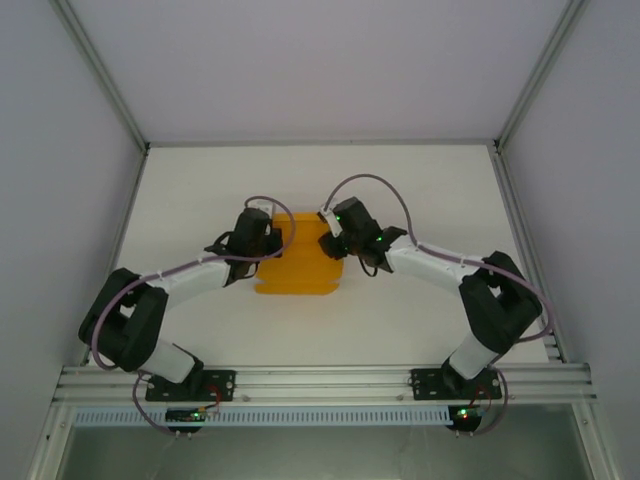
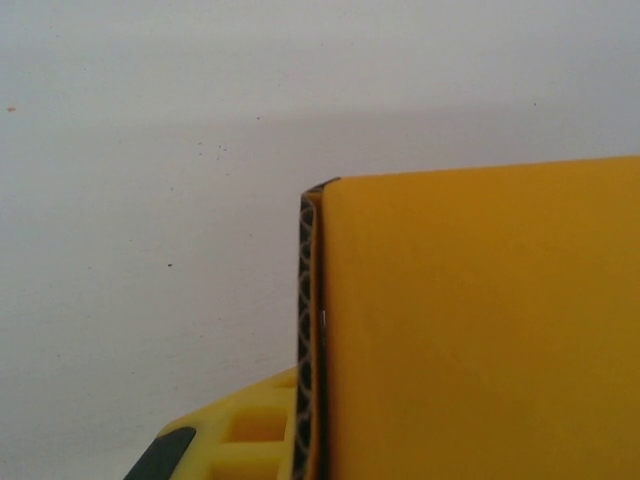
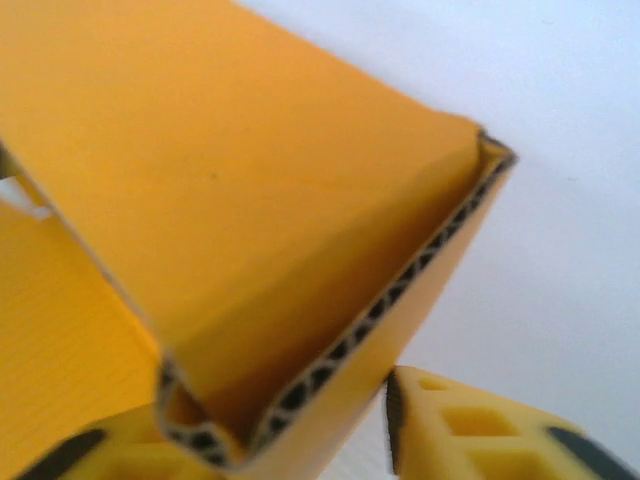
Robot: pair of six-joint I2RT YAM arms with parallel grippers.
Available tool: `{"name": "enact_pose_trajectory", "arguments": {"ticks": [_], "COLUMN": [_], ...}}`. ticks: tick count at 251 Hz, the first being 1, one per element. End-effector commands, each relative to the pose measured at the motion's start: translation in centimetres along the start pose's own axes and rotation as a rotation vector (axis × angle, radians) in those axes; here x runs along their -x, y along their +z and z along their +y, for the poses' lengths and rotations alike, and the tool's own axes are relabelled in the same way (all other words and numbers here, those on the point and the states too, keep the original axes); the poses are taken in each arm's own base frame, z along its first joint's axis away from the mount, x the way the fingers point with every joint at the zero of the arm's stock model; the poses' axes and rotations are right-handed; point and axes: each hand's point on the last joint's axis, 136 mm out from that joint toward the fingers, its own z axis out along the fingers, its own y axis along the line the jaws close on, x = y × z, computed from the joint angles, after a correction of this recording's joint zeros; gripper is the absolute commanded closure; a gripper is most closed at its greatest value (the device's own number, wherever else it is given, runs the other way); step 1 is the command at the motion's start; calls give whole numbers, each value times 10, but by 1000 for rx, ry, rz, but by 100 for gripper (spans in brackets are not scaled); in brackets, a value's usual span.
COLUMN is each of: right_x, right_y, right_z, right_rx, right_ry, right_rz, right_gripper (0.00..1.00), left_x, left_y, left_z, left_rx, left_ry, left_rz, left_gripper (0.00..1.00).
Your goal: Assemble paper box
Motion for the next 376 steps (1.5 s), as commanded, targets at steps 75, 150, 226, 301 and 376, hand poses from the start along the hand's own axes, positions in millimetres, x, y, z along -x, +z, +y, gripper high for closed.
{"name": "enact_pose_trajectory", "arguments": {"ticks": [75, 150, 226, 301, 376], "right_x": [-14, -28, -27, 9, 22], "right_y": [15, 0, 2, 11, 10], "right_z": [-71, -111, -127, -89, -72], "right_rx": [-549, -760, -823, -364, -210], "right_ry": [233, 385, 482, 403, 407], "right_rz": [10, 6, 16, -129, -167], "right_gripper": [100, 100, 100, 66, 61], "left_x": [-1, 3, 3, 2, 2], "left_y": [5, 6, 6, 2, 4], "left_z": [-20, -15, -16, -21, -25], "left_rx": [45, 99, 113, 77, 59], "left_ry": [7, -38, -69, -58, -66], "left_rz": [10, -1, 1, 7, 15], "left_gripper": [100, 100, 100, 100, 100]}}
